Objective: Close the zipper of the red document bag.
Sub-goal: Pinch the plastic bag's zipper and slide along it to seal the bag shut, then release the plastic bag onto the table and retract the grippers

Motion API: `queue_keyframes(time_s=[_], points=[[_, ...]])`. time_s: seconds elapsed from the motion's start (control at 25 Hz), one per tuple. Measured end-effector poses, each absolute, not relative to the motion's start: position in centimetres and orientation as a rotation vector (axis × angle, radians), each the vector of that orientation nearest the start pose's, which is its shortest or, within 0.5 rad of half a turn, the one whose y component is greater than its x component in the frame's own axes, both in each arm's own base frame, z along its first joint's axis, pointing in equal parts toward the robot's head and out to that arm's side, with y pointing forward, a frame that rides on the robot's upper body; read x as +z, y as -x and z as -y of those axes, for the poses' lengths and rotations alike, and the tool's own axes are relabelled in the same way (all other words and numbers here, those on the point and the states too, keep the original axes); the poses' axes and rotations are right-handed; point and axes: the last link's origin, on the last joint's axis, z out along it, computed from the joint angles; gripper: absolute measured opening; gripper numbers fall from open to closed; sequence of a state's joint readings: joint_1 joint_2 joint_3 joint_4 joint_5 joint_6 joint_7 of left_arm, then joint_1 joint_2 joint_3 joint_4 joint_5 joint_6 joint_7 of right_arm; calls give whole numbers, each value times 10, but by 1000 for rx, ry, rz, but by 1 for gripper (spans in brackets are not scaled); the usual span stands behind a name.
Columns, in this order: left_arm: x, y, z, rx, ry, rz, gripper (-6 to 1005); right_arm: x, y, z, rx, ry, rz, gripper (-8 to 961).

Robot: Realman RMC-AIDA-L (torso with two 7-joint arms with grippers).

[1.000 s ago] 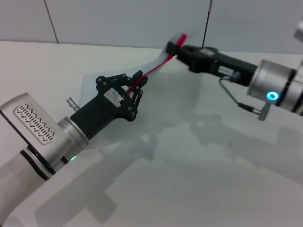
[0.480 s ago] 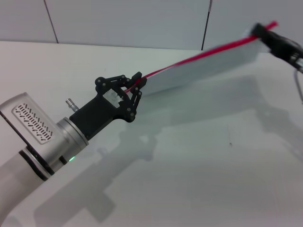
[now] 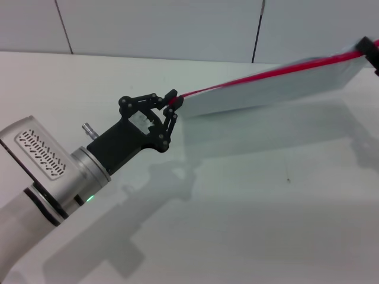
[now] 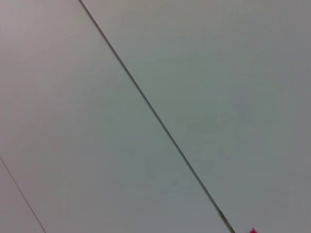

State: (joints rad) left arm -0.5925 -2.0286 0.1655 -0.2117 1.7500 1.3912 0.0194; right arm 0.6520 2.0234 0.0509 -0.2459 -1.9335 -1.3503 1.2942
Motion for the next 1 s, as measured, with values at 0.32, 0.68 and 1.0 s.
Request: queue_keyframes(time_s=[0.32,0.68,1.0], points=[[-53,256,-323,-816,2001,41,150,46,-283,-364,1229,1947,-698,15],[-38,264,-323,-834,1892,93,335,48,-285,-327,1277,1769,-380,352],[-5,270,-308,-939,1669,69,753,34,-280,-319,1168,1717,-208,749]])
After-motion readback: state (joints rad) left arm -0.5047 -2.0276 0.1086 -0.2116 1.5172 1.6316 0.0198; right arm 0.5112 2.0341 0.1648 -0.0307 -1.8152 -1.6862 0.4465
